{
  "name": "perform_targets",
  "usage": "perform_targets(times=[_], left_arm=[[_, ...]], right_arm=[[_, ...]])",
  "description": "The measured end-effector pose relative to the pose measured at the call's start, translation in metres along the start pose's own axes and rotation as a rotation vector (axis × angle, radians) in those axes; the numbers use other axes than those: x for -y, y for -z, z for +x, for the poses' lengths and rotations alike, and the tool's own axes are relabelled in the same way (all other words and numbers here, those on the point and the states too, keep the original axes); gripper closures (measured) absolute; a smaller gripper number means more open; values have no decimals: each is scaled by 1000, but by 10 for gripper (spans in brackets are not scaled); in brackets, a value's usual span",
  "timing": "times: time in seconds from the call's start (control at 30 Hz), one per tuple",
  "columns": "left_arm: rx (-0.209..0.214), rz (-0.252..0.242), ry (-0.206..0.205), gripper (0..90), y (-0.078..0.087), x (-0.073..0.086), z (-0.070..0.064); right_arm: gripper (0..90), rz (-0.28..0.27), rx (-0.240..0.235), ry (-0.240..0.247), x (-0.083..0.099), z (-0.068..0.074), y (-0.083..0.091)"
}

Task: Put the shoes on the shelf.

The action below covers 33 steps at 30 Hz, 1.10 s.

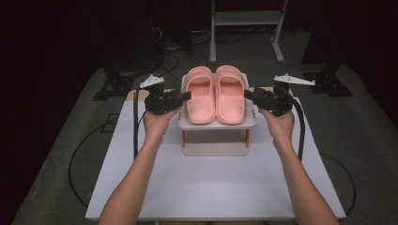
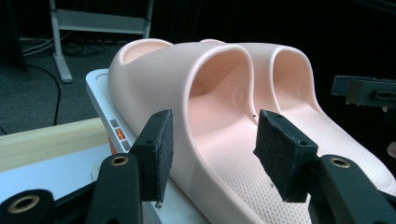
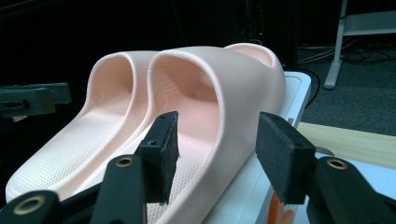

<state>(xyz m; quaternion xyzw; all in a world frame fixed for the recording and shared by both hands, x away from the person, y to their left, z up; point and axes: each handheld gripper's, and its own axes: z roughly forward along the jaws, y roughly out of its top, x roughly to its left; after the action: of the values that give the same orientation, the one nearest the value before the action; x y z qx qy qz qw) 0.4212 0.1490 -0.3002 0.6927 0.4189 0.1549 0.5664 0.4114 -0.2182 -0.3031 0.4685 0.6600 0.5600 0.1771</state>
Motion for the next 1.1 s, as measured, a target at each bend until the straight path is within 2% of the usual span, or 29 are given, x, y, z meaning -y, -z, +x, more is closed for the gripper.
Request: perform_targets(times=[0.4, 0.77, 1.1], left_arm=[[14, 10, -4, 443, 5, 5, 2], [27, -1, 1, 426, 12, 10, 2], [48, 4, -9, 377, 16, 14, -4]], right_arm=[[450, -7, -26, -7, 6, -5, 6], [427, -15, -43, 0, 10, -8, 16], [417, -12, -52, -5, 19, -11, 24]])
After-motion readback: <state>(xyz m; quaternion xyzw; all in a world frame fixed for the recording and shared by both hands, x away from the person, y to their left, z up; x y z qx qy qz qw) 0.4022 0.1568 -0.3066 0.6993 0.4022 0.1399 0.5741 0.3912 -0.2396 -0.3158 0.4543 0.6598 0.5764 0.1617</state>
